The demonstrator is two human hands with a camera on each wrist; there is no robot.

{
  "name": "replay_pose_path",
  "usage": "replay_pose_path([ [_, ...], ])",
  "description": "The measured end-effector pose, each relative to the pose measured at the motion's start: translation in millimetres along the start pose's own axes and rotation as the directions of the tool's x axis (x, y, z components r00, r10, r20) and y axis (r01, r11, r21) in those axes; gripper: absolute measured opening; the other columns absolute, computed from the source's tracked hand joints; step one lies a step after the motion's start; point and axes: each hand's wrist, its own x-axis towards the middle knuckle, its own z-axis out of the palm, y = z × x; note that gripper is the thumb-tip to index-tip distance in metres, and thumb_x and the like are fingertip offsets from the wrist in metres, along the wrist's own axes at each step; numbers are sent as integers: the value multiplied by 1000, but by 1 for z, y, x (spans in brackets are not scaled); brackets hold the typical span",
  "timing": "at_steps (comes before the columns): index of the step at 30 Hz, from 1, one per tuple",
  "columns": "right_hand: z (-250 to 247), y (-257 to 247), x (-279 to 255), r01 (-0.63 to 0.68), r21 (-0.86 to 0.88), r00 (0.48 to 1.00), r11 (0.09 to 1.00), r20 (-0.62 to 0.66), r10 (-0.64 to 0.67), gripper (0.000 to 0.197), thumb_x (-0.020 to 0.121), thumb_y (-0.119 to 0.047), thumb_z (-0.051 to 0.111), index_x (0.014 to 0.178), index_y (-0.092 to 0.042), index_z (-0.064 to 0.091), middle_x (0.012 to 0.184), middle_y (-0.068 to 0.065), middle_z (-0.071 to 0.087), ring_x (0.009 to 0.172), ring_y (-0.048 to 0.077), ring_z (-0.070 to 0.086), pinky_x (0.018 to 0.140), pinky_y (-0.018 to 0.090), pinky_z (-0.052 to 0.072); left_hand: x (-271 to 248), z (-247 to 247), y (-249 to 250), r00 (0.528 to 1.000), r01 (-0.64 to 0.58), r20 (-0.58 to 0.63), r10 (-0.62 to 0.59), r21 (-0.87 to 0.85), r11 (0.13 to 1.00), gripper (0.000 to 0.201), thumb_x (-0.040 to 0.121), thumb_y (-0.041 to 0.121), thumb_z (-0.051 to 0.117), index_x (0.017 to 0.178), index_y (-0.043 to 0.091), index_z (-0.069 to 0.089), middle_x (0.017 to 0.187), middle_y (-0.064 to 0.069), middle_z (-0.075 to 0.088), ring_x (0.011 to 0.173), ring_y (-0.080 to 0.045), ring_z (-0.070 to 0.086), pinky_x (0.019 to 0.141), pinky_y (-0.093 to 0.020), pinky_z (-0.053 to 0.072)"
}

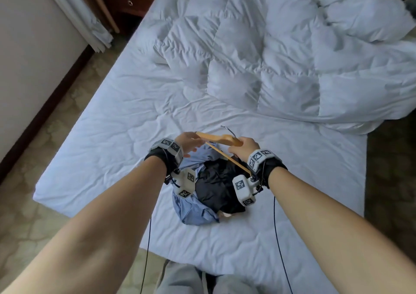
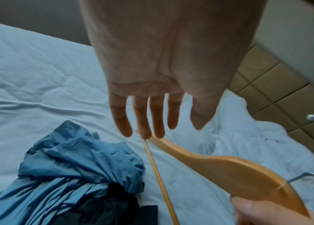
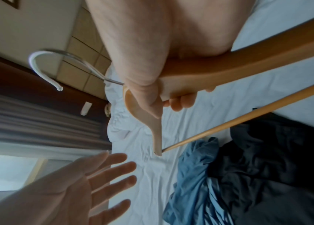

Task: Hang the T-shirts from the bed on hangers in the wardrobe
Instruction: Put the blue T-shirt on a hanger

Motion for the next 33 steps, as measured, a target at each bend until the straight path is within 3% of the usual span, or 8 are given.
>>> replay_pose_path([
  [8, 23, 38, 56, -141, 23, 988, 990, -65, 142, 15, 84, -28, 70, 84, -23, 56, 82, -1, 61, 78, 23, 58, 60, 29, 40, 94, 33, -40, 998, 51, 29, -55, 133, 990, 6, 95, 16, 55, 91, 12, 56, 91, -13, 53, 85, -22, 50, 71, -34, 42],
  [11, 31, 53, 71, -181, 78, 976, 980, -106, 189, 19, 81, -26, 71, 93, -21, 58, 89, 0, 63, 81, 23, 59, 66, 29, 42, 122, 48, -48, 992, 41, 106, -71, 264, 964, 29, 97, 26, 56, 125, 17, 60, 124, -13, 58, 111, -28, 57, 93, -36, 49],
  [13, 36, 61, 79, -201, 106, 970, 974, -114, 213, 20, 81, -26, 71, 96, -21, 59, 90, 0, 63, 82, 23, 59, 68, 29, 42, 135, 57, -49, 986, 16, 144, -82, 408, 913, 50, 100, 28, 53, 147, 16, 42, 151, -11, 42, 135, -31, 44, 107, -38, 40],
  [17, 47, 73, 95, -220, 116, 968, 969, -96, 231, 20, 82, -25, 70, 96, -19, 57, 83, -3, 59, 73, 17, 54, 56, 28, 37, 153, 70, -52, 969, -31, 217, -118, 582, 813, 56, 99, 26, 53, 150, 12, 34, 147, -13, 43, 133, -32, 45, 105, -38, 38],
  [21, 58, 79, 107, -239, 132, 967, 962, -60, 249, 24, 83, -24, 71, 103, -17, 60, 90, -1, 62, 80, 20, 58, 66, 29, 41, 164, 74, -74, 954, -37, 222, -200, 754, 656, 38, 87, 35, 60, 119, 14, 60, 125, -10, 56, 121, -33, 51, 89, -40, 44],
  [25, 71, 82, 117, -250, 117, 967, 961, -23, 254, 22, 80, -28, 73, 95, -21, 58, 93, 0, 64, 86, 23, 61, 73, 33, 47, 167, 79, -94, 935, 23, 226, -275, 733, 680, 41, 85, 48, 59, 96, 9, 68, 98, -10, 67, 94, -30, 65, 80, -37, 50],
  [30, 84, 80, 123, -264, 95, 964, 960, 52, 260, 23, 77, -27, 74, 93, -18, 60, 92, 5, 69, 89, 27, 65, 83, 37, 54, 169, 77, -102, 942, 163, 135, -309, 618, 769, 60, 100, 52, 44, 117, -2, 65, 118, -20, 67, 111, -34, 63, 91, -37, 48],
  [33, 94, 84, 129, -231, 40, 970, 972, 93, 226, 21, 73, -29, 76, 83, -21, 59, 89, 6, 72, 85, 28, 69, 86, 43, 56, 171, 71, -96, 957, 140, 114, -267, 627, 766, 62, 95, 59, 47, 113, 3, 66, 117, -17, 67, 103, -29, 62, 86, -36, 44],
])
